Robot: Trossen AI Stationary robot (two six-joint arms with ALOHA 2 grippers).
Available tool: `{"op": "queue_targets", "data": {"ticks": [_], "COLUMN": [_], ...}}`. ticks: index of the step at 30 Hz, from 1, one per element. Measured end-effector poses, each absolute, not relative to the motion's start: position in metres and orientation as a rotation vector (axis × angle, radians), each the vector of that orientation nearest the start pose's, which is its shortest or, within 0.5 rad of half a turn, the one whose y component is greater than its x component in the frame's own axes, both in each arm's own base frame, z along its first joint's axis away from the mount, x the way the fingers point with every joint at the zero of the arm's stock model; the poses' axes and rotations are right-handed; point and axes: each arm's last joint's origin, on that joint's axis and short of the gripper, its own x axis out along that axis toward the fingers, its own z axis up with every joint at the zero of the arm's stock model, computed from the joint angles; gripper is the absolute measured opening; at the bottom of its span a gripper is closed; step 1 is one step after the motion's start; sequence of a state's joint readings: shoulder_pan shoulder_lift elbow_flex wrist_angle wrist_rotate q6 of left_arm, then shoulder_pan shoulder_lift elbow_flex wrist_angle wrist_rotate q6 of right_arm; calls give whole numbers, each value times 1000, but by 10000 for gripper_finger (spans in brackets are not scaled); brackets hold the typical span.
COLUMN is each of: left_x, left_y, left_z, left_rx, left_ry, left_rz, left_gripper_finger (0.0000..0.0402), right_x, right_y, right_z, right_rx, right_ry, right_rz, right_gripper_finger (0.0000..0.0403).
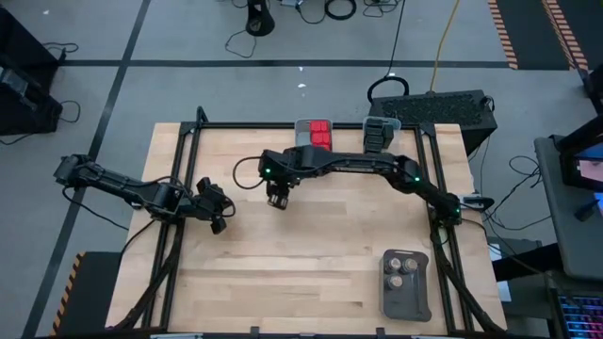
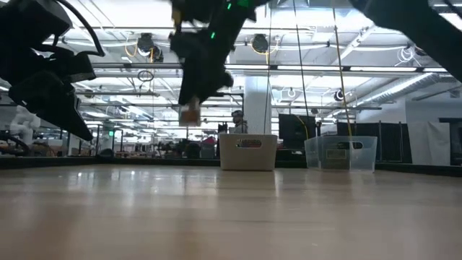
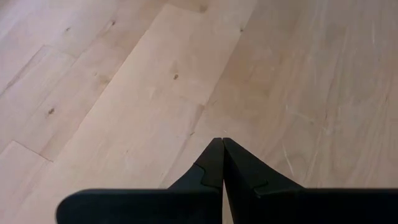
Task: Sort spices by type
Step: Put the brown seasoning bottle into the black bin
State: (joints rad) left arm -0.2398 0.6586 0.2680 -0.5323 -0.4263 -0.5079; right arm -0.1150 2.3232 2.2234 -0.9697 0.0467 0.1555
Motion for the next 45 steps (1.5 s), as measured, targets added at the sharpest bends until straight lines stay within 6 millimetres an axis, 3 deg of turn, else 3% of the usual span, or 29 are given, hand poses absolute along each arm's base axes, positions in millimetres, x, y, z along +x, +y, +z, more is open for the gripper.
{"op": "queue_targets", "data": {"ticks": [8, 15, 22, 32, 37, 42, 45], "left_x": [117, 117, 117, 118, 119, 120, 120], "left_y": [-16, -16, -16, -16, -17, -17, -17], "left_z": [152, 152, 152, 153, 154, 155, 155], "left_rx": [-172, -172, -173, -176, -186, -193, -193], "left_ry": [799, 799, 799, 790, 769, 757, 758], "left_rz": [386, 386, 386, 384, 378, 373, 373], "left_gripper_finger": [8, 8, 8, 8, 8, 8, 8], "right_x": [463, 441, 402, 343, 310, 265, 239], "right_y": [-26, 11, 56, 125, 143, 144, 145], "right_z": [293, 311, 336, 378, 371, 343, 334], "right_rx": [166, 131, 24, 108, 152, 269, 401], "right_ry": [1097, 1171, 1240, 1159, 1166, 1217, 1151], "right_rz": [-197, -203, -349, -359, -420, -541, -533], "right_gripper_finger": [155, 157, 158, 158, 158, 158, 159]}}
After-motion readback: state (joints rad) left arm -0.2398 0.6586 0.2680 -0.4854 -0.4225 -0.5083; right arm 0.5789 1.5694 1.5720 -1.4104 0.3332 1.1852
